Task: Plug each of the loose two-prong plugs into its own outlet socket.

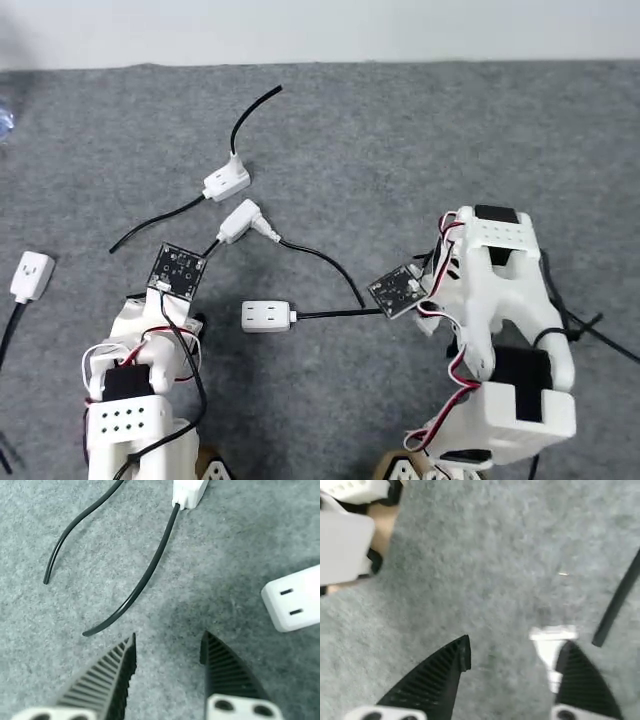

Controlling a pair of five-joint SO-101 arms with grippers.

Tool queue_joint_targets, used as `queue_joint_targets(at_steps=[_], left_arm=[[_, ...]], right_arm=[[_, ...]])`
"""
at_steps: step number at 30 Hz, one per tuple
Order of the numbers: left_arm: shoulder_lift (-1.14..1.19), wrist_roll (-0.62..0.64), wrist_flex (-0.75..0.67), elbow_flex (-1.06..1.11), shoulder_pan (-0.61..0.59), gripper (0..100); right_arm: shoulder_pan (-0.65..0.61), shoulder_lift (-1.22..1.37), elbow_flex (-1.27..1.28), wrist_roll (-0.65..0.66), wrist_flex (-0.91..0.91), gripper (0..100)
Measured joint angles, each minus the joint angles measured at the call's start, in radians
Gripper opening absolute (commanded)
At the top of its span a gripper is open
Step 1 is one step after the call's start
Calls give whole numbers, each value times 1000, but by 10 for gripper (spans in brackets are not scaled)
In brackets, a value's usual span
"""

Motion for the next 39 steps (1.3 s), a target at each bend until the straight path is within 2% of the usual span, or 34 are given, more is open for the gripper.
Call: queue_joint_targets(at_steps=[8,15,24,27,32,35,39], left_arm=[[0,-3,0,0,0,196],[0,-3,0,0,0,196],[0,-3,0,0,0,196],[0,-3,0,0,0,196],[0,-3,0,0,0,196],[0,-3,0,0,0,196],[0,-3,0,0,0,196]], right_arm=[[2,-25,0,12,-12,197],[2,-25,0,15,-60,318],[2,63,0,81,-97,316],[25,144,-52,86,-109,247],[32,207,-143,94,-103,2],[34,221,-164,91,-104,40],[35,230,-146,89,-103,8]])
